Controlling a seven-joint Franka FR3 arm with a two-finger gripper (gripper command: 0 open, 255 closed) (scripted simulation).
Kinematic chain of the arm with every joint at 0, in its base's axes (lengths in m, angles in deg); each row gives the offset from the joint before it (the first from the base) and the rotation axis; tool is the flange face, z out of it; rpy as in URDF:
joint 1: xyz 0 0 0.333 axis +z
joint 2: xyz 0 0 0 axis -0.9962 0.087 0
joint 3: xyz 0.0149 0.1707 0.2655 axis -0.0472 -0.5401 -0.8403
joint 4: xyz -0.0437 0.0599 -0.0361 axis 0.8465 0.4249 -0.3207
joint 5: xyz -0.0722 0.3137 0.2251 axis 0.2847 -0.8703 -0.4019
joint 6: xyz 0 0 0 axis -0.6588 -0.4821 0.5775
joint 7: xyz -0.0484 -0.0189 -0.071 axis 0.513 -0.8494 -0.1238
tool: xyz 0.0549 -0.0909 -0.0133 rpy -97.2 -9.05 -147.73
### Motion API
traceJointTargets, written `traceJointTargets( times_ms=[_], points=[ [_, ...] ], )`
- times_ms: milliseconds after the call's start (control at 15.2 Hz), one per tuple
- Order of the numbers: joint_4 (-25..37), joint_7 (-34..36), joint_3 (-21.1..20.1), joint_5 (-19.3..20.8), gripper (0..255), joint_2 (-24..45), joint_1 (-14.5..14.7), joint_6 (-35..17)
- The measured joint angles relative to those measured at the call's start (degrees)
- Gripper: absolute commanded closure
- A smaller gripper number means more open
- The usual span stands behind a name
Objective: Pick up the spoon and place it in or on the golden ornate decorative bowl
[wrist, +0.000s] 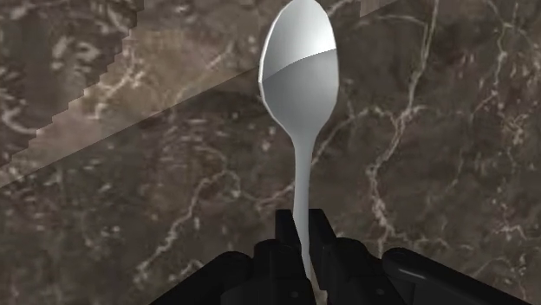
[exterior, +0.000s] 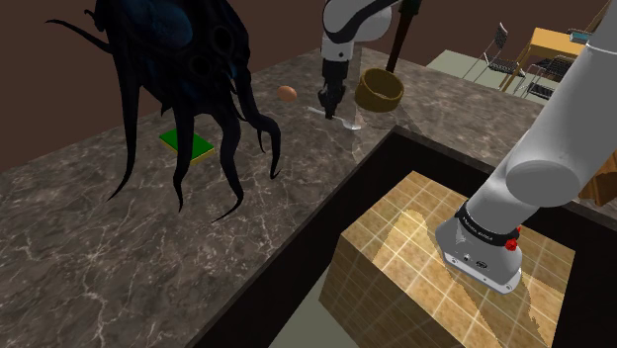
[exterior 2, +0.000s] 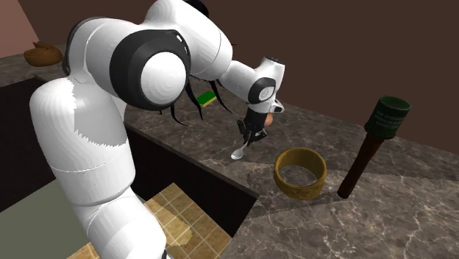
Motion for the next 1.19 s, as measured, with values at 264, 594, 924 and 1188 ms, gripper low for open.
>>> traceJointTargets(
  times_ms=[264, 594, 924, 1188],
  points=[
    [1.6, 0.5, 0.0, 0.2, 255, -1.2, 0.0, 2.8],
    [3.3, 0.8, 0.1, 0.4, 255, -3.1, -0.1, 6.3],
    [5.5, 1.4, 0.1, 0.6, 255, -4.6, 0.0, 10.0],
    [7.5, 1.7, 0.1, 0.7, 255, -5.2, -0.1, 12.7]
  ],
)
